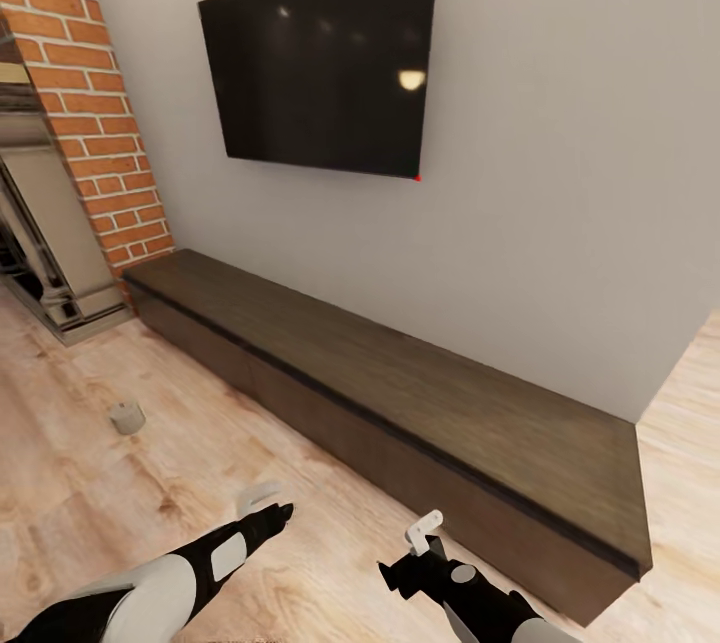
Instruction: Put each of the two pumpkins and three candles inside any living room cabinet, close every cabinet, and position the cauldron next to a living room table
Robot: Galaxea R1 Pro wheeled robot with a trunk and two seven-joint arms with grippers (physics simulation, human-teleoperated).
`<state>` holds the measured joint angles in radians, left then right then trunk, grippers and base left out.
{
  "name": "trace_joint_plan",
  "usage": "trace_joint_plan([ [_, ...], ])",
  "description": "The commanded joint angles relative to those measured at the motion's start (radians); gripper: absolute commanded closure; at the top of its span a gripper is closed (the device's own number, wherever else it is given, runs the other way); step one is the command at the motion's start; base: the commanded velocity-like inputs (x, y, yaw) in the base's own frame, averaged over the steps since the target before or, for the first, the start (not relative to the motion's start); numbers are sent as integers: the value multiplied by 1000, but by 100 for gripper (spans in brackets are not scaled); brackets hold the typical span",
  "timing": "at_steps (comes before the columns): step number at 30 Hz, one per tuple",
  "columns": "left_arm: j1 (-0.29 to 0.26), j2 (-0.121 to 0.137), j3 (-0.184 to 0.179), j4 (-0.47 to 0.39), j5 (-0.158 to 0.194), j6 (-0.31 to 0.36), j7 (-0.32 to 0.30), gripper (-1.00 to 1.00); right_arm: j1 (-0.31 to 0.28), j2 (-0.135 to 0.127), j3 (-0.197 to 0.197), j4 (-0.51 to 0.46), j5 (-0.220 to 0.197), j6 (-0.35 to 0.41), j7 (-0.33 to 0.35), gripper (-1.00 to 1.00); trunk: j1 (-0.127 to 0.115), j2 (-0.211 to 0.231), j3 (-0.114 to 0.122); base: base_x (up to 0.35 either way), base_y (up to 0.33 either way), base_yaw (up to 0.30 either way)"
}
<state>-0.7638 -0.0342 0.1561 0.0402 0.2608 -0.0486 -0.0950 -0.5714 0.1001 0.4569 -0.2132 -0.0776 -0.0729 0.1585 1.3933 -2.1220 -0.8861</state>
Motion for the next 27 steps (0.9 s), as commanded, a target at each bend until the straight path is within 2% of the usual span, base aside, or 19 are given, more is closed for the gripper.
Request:
trace_joint_plan([
  [1, -2, 0, 7, 4, 5, -5, -5, -100, -1, 0, 5, 1, -8, -4, 2, -100, -4, 7, 3, 0, 0, 291],
  [15, -2, 0, 7, 4, 5, -5, -5, -100, -1, 0, 5, 0, -10, -4, 1, -100, -58, 105, 54, 0, 0, 288],
  [27, -2, -1, 7, 4, 5, -5, -5, -100, -1, 0, 6, 1, -10, -4, 1, -100, -104, 189, 104, 0, 0, 234],
])
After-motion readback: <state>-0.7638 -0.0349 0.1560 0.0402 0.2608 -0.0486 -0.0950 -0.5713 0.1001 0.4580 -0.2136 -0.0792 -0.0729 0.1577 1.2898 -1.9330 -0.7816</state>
